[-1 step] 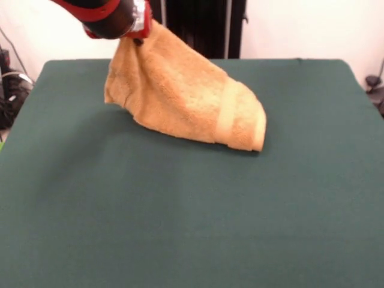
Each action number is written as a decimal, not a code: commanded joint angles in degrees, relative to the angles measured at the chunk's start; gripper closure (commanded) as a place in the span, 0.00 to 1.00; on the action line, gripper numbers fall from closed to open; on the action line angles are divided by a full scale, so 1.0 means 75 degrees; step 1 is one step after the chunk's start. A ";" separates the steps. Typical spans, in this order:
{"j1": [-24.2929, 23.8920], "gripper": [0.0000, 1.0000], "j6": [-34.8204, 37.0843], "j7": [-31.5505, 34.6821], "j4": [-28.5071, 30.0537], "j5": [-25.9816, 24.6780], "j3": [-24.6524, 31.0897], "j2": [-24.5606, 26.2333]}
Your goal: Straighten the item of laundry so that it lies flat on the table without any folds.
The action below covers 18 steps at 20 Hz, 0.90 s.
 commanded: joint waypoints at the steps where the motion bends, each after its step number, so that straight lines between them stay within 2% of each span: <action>1: 0.0186 1.00 -0.1369 -0.1108 -0.0118 -0.0736 0.0505 0.0692; 3: 0.0075 1.00 -0.1391 -0.1021 0.0091 -0.0530 0.0607 0.0705; 4: 0.0100 0.00 -0.1081 -0.1099 0.0098 -0.0550 0.0583 0.0742; 12: 0.0442 0.00 0.0006 -0.1522 -0.0166 -0.1194 0.0323 0.0688; 18: 0.0437 0.00 0.0325 -0.2061 -0.0060 -0.1547 0.0481 0.0502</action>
